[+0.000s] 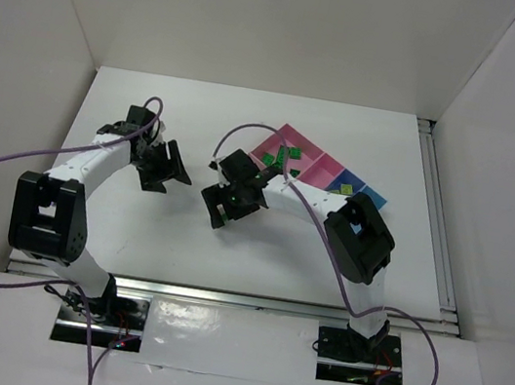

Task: Sort the legos into containers by color

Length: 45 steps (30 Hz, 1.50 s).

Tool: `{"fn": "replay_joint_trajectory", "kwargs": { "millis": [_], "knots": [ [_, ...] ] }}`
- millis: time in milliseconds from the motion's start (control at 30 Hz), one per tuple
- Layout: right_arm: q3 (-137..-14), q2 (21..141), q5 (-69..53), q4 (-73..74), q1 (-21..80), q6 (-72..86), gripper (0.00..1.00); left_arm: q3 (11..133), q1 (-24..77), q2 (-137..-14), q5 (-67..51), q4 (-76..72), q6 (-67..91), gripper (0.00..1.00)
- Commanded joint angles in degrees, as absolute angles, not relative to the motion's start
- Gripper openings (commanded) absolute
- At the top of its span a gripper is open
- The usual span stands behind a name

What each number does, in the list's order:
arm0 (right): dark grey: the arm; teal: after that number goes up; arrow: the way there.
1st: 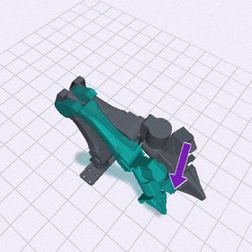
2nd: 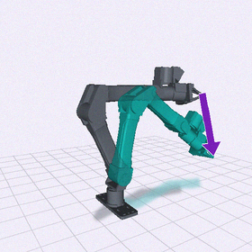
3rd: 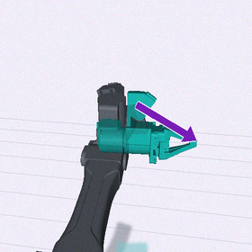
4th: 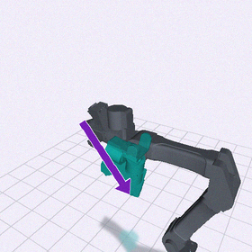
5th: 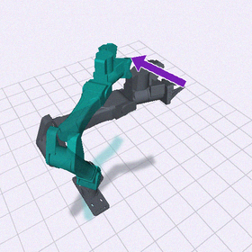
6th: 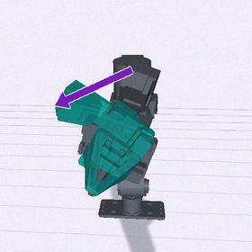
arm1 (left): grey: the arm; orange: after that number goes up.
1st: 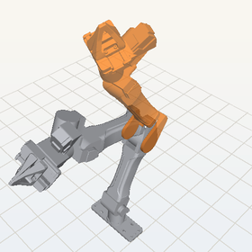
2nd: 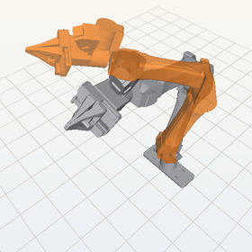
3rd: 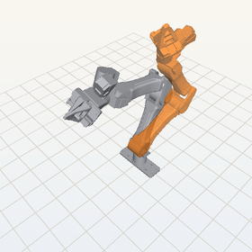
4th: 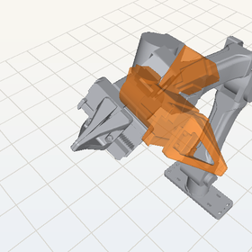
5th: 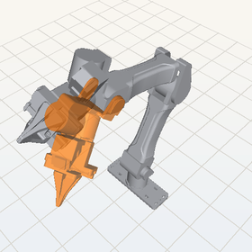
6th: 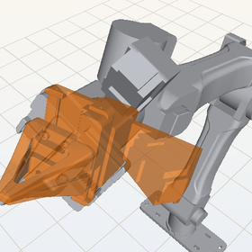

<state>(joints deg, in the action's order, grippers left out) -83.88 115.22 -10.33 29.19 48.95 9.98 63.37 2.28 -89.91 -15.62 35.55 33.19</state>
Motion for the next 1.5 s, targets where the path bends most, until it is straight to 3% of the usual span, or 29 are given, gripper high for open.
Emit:
{"fn": "replay_joint_trajectory", "kwargs": {
  "millis": [0, 433, 800, 933, 1133, 1300, 1467],
  "knots": [
    [-86.65, 113.55, -4.92, 28.83, 49.75, 10.63, 0.88, 65.04, 2.2, -88.59, -16.17, 35.86, 32.61, 0.75],
    [-92.63, 119.35, -7.21, 27.51, 50.27, 10.02, 0.66, 63.98, 2.2, -89.12, -16.79, 35.33, 32.08, 0.75],
    [-91.93, 118.74, -8.35, 29.0, 50.8, 9.49, 0.69, 63.98, 2.2, -89.12, -16.79, 35.33, 32.08, 0.75],
    [-92.63, 119.27, -7.21, 29.0, 50.8, 9.49, 0.6, 63.98, 2.2, -89.12, -17.31, 35.33, 32.08, 0.75],
    [-93.52, 119.36, -4.4, 29.71, 50.8, 10.63, 0.3, 63.98, 2.2, -88.59, -17.31, 35.33, 31.47, 0.75],
    [-92.13, 112.53, -7.98, 29.89, 48.79, 12.12, 0.24, 63.98, 1.15, -88.07, -19.33, 35.33, 29.19, 0.77],
    [-84.56, 103.55, -25.72, 22.95, 39.74, 16.69, 0.23, 63.9, 1.14, -86.57, -36.44, 30.51, 23.03, 0.77]
  ]
}}
